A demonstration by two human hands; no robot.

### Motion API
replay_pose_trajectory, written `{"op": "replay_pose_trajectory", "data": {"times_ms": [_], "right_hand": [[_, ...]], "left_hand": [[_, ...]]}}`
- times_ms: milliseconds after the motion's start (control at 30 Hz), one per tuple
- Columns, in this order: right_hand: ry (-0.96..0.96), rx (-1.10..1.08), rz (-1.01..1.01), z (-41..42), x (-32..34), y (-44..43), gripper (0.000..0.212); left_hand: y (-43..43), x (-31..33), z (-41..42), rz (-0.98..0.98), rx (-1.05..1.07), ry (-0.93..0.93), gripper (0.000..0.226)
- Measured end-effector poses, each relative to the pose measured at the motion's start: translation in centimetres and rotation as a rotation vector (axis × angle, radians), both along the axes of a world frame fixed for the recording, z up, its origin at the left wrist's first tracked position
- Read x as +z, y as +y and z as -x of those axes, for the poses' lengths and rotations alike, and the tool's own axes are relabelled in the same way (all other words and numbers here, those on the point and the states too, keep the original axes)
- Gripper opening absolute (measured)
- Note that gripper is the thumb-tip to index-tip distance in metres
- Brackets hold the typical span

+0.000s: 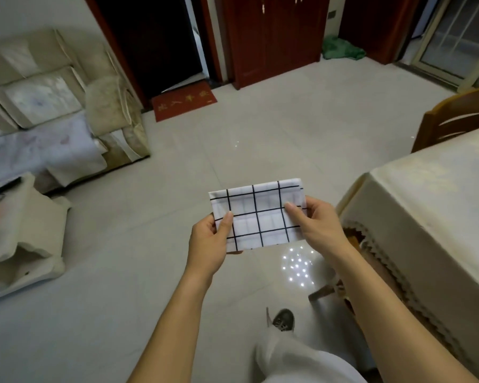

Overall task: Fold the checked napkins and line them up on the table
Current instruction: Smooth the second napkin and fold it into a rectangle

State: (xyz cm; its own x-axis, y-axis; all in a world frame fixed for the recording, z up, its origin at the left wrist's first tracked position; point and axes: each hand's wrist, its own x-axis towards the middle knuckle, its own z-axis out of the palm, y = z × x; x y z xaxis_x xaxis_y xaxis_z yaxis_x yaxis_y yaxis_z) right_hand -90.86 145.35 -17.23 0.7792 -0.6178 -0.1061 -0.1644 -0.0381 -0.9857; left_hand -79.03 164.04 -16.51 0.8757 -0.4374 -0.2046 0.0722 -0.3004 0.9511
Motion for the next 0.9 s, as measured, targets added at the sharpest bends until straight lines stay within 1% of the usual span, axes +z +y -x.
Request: {"op": "replay_pose_trajectory", "data": {"times_ms": [167, 300, 433, 500, 533, 600, 633, 700, 733, 833, 900], "right_hand": [[-0.046, 0.005, -0.048, -11.1, 0.1, -3.8, 0.012], [-0.095, -0.010, -0.057, -18.5, 1.5, -6.6, 0.016], [-0.073, -0.046, -0.036, -22.3, 1.1, -10.2, 0.017], [-0.045, -0.097, -0.042, -23.1, 0.5, -12.5, 0.018], [-0.034, -0.126, -0.047, -23.3, 0.2, -13.6, 0.018], [-0.008, -0.184, -0.044, -24.0, -0.6, -16.0, 0.019], [0.006, -0.215, -0.030, -24.4, -0.8, -17.3, 0.020], [0.032, -0.274, -0.003, -25.7, -1.2, -20.1, 0.021], [0.042, -0.299, 0.005, -26.4, -1.3, -21.6, 0.021], [0.069, -0.378, 0.035, -29.3, -1.4, -25.8, 0.021], [0.088, -0.428, 0.055, -31.4, -1.0, -28.4, 0.021]], "left_hand": [[-3.0, 1.7, -10.0, -0.016, 0.020, -0.017, 0.022], [-6.2, 3.0, -17.4, -0.007, 0.017, -0.020, 0.024], [-10.7, 2.4, -21.6, 0.012, 0.017, -0.020, 0.038], [-13.5, 1.4, -23.4, 0.012, -0.029, -0.004, 0.035], [-15.0, 1.0, -24.2, 0.019, -0.058, -0.008, 0.039], [-18.3, 0.3, -26.1, 0.009, -0.128, -0.001, 0.056], [-20.1, -0.3, -27.2, 0.009, -0.160, 0.003, 0.057], [-23.8, -1.1, -29.3, 0.018, -0.215, 0.014, 0.042], [-25.6, -1.7, -30.5, 0.022, -0.241, 0.019, 0.039], [-31.1, -2.7, -34.6, 0.026, -0.350, 0.032, 0.046], [-34.9, -2.4, -37.6, 0.031, -0.417, 0.032, 0.036]]}}
